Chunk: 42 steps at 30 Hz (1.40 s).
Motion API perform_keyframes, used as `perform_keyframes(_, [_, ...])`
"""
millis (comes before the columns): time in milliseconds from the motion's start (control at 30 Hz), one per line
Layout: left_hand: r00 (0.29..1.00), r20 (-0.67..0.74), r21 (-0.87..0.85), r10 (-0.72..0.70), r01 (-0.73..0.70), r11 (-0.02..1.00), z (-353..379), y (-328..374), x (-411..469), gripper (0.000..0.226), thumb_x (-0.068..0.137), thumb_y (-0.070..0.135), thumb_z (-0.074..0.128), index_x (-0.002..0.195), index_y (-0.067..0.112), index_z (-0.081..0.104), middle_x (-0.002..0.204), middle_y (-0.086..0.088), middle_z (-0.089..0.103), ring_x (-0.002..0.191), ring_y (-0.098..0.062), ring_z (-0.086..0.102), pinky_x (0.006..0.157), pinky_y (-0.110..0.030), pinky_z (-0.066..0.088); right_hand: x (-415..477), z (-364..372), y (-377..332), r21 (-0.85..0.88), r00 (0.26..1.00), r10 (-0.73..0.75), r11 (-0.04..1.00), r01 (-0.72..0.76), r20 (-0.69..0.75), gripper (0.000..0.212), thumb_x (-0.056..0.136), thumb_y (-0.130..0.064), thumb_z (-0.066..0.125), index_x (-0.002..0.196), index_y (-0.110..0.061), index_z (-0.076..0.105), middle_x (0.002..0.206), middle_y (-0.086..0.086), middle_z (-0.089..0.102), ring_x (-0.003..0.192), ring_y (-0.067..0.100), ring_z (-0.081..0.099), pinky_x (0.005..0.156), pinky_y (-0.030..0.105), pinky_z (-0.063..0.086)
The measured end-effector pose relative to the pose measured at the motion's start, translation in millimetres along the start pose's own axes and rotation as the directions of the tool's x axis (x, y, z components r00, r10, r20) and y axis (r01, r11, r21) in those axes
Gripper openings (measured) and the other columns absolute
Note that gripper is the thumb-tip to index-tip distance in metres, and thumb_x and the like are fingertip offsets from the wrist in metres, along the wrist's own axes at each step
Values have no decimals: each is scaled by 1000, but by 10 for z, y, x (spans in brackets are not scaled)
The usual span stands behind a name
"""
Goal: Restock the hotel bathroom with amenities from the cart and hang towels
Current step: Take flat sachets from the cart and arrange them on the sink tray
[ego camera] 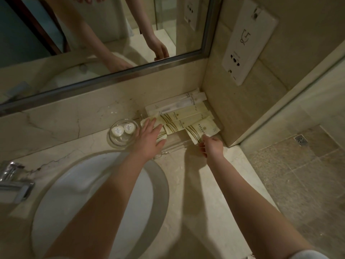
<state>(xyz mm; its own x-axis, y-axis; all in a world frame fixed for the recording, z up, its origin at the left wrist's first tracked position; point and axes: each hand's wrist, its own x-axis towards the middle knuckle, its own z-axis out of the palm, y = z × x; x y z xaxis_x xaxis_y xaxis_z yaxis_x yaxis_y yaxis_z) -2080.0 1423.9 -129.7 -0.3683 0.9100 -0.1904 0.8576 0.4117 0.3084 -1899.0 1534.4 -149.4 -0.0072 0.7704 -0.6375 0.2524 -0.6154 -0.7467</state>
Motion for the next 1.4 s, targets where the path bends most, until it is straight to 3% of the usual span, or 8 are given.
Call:
perform_keyframes(500, [1000, 12, -45, -25, 26, 999, 16, 34, -88, 58, 95, 37, 45, 147, 17, 28, 159, -4, 8, 147, -20, -1, 118, -46, 7, -36, 16, 22, 27, 1000, -1, 1000, 0, 24, 18, 83, -19, 59, 69, -13, 50, 63, 5, 58, 51, 18, 48, 47, 25, 32])
perform_keyframes(667, [999, -6, -68, -54, 53, 996, 18, 38, -127, 58, 95, 36, 46, 146, 16, 29, 159, -4, 9, 147, -21, 0, 117, -42, 7, -115, -20, 39, 53, 1000, 23, 998, -24, 22, 18, 85, -29, 61, 83, -11, 59, 78, 12, 66, 51, 16, 49, 52, 28, 38])
perform_keyframes(833, [988, -130, -153, -85, 64, 986, -66, 142, -169, 51, 94, 32, 50, 140, 13, 41, 153, -8, 26, 143, -25, 17, 114, -39, 18, -253, -65, -52, -8, 997, -31, 1000, 30, -69, 25, 87, -31, 56, 91, -7, 53, 76, 8, 55, 56, 19, 50, 58, 32, 38])
perform_keyframes(967, [965, -225, -280, -134, 68, 957, -228, 238, -186, 45, 92, 25, 54, 134, 9, 48, 142, -9, 38, 133, -27, 32, 110, -36, 28, -432, -57, -268, -13, 989, -138, 990, 139, 51, 21, 89, -25, 55, 75, -11, 48, 62, 4, 49, 52, 18, 47, 55, 29, 36])
perform_keyframes(1100, [915, -246, -534, -319, 147, 833, -409, 302, -216, 36, 93, 21, 54, 127, 9, 54, 131, -9, 48, 121, -23, 46, 101, -29, 34, -594, -40, -480, -81, 951, -201, 971, 225, 233, 13, 90, -22, 55, 82, -13, 51, 65, 2, 51, 55, 15, 48, 55, 25, 36])
perform_keyframes(1233, [843, -112, -833, -525, 209, 512, -597, 310, -309, 23, 93, 18, 52, 113, 11, 60, 109, -3, 61, 95, -14, 55, 79, -23, 40, -742, 33, -608, -128, 903, -225, 949, 289, 366, 14, 89, -22, 57, 94, -9, 56, 69, 3, 55, 56, 15, 50, 55, 26, 38])
perform_keyframes(1333, [803, -46, -926, -595, 189, 326, -716, 254, -433, 10, 93, 17, 51, 98, 16, 59, 98, -4, 64, 90, -16, 60, 77, -27, 44, -849, 135, -654, -124, 873, -245, 938, 323, 422, 15, 90, -23, 57, 95, -9, 59, 67, 1, 56, 55, 15, 52, 54, 25, 38])
perform_keyframes(1400, [787, -33, -944, -616, 178, 277, -780, 217, -541, 10, 94, 15, 50, 98, 14, 58, 92, -3, 63, 77, -11, 60, 69, -25, 45, -916, 201, -663, -118, 849, -254, 932, 343, 464, 14, 90, -23, 56, 94, -9, 58, 69, 2, 57, 55, 15, 52, 54, 25, 38])
